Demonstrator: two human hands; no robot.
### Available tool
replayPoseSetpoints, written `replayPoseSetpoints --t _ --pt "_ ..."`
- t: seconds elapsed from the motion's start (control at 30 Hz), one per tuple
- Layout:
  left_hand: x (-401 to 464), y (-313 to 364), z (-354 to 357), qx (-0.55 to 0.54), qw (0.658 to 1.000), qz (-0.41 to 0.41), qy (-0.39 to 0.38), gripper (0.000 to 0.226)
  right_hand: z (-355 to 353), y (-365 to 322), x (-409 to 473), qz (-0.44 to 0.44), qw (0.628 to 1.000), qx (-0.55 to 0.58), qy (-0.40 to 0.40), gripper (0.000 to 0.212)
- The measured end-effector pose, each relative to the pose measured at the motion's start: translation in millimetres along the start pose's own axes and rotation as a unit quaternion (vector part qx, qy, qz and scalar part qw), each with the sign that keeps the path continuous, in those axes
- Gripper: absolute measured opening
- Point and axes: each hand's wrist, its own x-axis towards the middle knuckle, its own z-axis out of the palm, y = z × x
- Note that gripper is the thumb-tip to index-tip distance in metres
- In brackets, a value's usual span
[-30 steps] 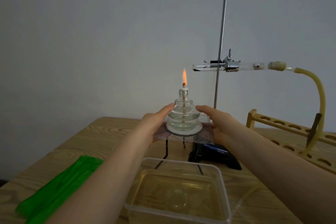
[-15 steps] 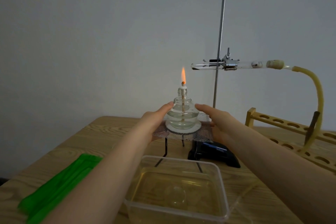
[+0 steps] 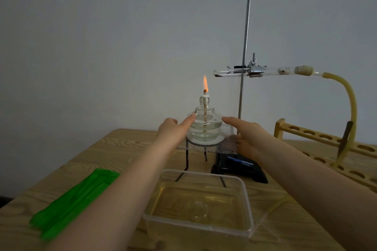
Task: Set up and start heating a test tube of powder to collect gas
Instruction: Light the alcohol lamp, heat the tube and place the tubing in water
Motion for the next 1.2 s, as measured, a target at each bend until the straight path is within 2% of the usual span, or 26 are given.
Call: replayPoseSetpoints --t 0.27,0.47,0.63,0.8,0.97,1.03,1.1,1.2 --pt "-26.0 6.8 3.5 0.078 0.99 0.086 0.078 0.082 -8.6 2.5 -20.7 -0.017 1.0 0.001 0.007 0.059" --pt "-45.7 9.5 5.8 0.104 0.988 0.099 0.047 0.086 -14.6 7.4 -20.2 -0.014 1.0 -0.014 0.009 0.061" --pt "-62.8 10.8 3.2 0.137 0.981 0.123 0.065 0.084 -23.1 11.2 -21.6 -0.019 0.999 -0.038 0.009 0.063" --pt "-81.6 5.2 2.9 0.163 0.965 0.18 0.103 0.077 -38.4 16.2 -23.2 -0.028 0.998 -0.059 0.009 0.054" --pt "-104.0 -3.9 8.8 0.194 0.935 0.267 0.131 0.061 -56.1 25.8 -28.7 -0.021 0.995 -0.097 0.011 0.041" --pt "-112.3 -9.2 11.3 0.203 0.927 0.29 0.12 0.052 -64.9 30.1 -32.5 -0.029 0.992 -0.124 0.015 0.028" --pt "-119.0 -14.5 13.1 0.221 0.921 0.306 0.092 0.045 -74.0 35.4 -36.3 -0.046 0.982 -0.181 0.003 0.026" --pt "-128.1 -21.3 14.6 0.25 0.916 0.311 0.035 0.036 -85.1 46.4 -42.7 -0.074 0.954 -0.288 -0.025 0.019"
